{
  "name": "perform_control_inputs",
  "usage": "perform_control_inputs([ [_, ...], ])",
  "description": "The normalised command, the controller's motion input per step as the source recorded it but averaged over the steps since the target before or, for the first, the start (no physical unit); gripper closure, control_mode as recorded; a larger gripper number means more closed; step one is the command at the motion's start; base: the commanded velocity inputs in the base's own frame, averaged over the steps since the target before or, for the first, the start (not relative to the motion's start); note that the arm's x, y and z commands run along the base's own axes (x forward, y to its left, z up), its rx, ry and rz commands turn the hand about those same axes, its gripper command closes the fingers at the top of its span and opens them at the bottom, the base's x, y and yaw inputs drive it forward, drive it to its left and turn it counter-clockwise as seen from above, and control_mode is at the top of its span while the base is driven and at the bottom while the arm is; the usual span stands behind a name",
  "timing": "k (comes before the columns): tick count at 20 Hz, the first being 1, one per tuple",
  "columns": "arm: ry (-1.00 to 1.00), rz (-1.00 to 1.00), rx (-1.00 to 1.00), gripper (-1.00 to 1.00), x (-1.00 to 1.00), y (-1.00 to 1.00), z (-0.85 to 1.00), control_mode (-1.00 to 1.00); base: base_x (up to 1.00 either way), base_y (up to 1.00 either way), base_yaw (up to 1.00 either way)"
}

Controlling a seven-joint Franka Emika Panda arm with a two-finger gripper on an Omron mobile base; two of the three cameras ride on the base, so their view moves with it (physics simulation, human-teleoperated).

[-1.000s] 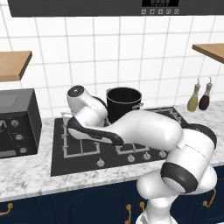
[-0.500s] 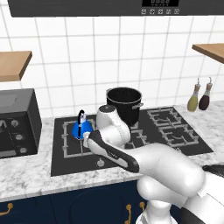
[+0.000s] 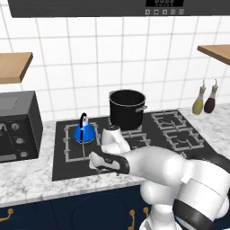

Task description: Pick the kettle from the counter and place it on a stove burner. Then turn the burner on.

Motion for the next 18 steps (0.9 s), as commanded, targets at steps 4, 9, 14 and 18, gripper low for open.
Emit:
perform_control_inputs([
  [4,0.16,0.2,0.0,-1.0,0.71,0.01,-0.19,-1.0,0.0,0.0,0.0],
  [9,0.0,0.12,0.0,-1.0,0.47,0.06,0.0,-1.0,0.0,0.0,0.0],
  [14,-0.08,0.06,0.0,-1.0,0.0,0.08,-0.15,-1.0,0.0,0.0,0.0],
  [18,0.0,0.07,0.0,-1.0,0.0,0.13,-0.36,-1.0,0.0,0.0,0.0],
])
